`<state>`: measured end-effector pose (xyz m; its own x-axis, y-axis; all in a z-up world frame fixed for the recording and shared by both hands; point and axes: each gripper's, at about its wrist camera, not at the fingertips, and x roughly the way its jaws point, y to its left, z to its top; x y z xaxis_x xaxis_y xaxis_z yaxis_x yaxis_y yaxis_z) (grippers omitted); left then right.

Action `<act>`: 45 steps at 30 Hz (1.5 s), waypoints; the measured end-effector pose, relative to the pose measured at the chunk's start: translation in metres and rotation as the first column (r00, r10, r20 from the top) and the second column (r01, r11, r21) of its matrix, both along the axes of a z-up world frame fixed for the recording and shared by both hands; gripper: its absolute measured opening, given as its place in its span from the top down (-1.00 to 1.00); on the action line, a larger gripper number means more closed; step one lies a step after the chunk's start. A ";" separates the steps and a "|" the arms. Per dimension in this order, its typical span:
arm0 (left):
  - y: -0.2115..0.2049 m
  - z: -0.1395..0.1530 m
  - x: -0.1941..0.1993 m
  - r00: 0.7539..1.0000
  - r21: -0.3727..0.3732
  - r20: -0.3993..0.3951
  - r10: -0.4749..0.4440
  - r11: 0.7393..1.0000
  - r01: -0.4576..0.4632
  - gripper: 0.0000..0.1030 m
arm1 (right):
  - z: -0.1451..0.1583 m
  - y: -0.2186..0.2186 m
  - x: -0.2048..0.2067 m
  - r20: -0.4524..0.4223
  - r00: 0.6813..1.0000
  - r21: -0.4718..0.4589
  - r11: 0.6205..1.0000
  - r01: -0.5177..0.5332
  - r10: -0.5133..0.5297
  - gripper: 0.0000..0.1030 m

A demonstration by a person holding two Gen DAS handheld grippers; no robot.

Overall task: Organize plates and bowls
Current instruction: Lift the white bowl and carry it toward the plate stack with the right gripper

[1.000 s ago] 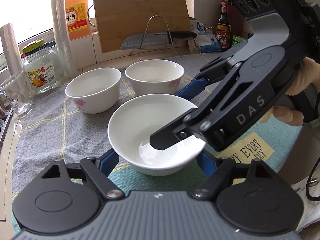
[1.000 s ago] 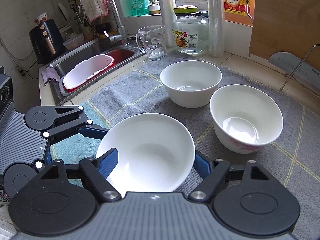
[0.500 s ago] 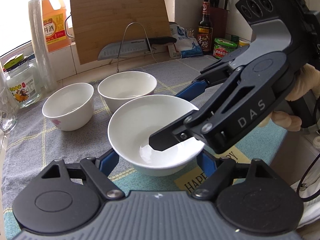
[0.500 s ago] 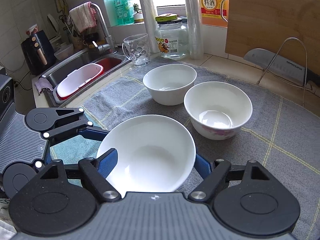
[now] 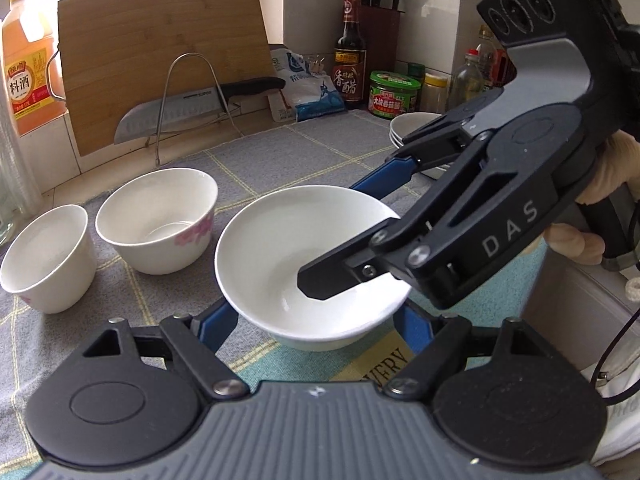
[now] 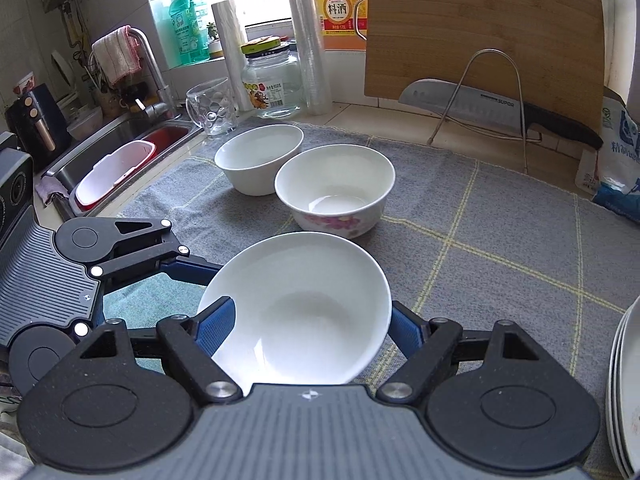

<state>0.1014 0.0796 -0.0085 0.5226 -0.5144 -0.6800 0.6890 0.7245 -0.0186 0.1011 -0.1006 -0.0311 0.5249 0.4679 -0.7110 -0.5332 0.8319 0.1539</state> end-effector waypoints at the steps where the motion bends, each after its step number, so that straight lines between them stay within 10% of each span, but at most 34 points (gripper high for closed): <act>1: -0.003 -0.001 0.001 1.000 -0.002 -0.003 -0.006 1.000 0.006 -0.63 | 0.000 -0.004 -0.001 0.000 1.000 -0.005 1.000 0.006 -0.006 -0.67; 35: -0.033 -0.010 0.009 0.999 0.006 -0.049 -0.021 1.000 0.021 -0.63 | -0.015 -0.032 0.008 -0.047 0.998 -0.003 0.999 0.036 -0.036 -0.71; 45: -0.030 -0.007 0.005 0.999 -0.011 -0.042 -0.023 1.000 0.023 -0.84 | -0.012 -0.025 0.006 -0.025 1.000 0.000 1.000 0.018 -0.018 -1.00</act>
